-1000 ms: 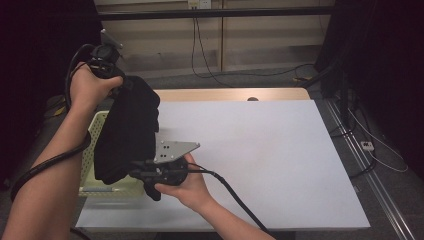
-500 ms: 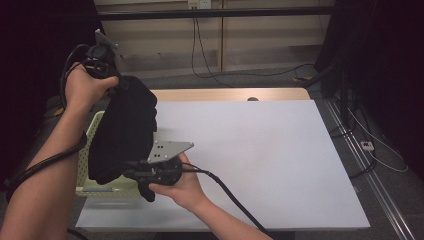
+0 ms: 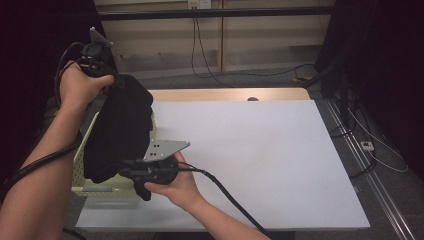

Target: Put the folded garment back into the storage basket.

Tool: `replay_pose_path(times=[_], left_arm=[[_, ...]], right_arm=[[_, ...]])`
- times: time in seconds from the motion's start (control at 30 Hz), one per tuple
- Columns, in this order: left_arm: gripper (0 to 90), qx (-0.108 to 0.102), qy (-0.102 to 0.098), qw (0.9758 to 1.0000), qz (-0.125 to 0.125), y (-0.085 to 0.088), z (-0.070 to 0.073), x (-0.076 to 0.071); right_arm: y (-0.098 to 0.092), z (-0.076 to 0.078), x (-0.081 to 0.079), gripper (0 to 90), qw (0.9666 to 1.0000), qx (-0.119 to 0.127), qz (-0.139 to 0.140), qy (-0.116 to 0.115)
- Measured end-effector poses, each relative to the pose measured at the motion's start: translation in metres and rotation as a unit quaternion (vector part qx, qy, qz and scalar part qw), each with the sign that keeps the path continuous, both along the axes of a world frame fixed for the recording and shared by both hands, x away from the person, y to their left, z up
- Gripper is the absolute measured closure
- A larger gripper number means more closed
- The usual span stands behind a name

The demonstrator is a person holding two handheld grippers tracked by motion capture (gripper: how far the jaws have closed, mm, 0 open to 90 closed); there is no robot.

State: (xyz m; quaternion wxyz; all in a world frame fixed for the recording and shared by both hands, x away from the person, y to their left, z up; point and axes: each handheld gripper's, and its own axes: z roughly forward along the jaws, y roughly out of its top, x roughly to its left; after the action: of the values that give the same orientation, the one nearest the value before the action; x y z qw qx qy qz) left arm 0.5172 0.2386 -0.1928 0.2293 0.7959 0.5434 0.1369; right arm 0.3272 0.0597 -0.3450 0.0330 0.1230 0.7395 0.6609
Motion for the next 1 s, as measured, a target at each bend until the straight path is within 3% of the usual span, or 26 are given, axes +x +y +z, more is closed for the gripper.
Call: replay_pose_path(times=[0.5, 1.0], left_arm=[[82.9, 0.004, 0.005, 1.0, -0.002, 0.002, -0.017, 0.011], [82.8, 0.011, 0.007, 0.9999, -0.009, 0.008, -0.028, 0.017]], right_arm=[[0.012, -0.015, 0.009, 78.2, 0.9997, -0.007, -0.015, 0.018], [0.025, -0.022, 0.015, 78.1, 0.9995, -0.017, -0.018, 0.021]])
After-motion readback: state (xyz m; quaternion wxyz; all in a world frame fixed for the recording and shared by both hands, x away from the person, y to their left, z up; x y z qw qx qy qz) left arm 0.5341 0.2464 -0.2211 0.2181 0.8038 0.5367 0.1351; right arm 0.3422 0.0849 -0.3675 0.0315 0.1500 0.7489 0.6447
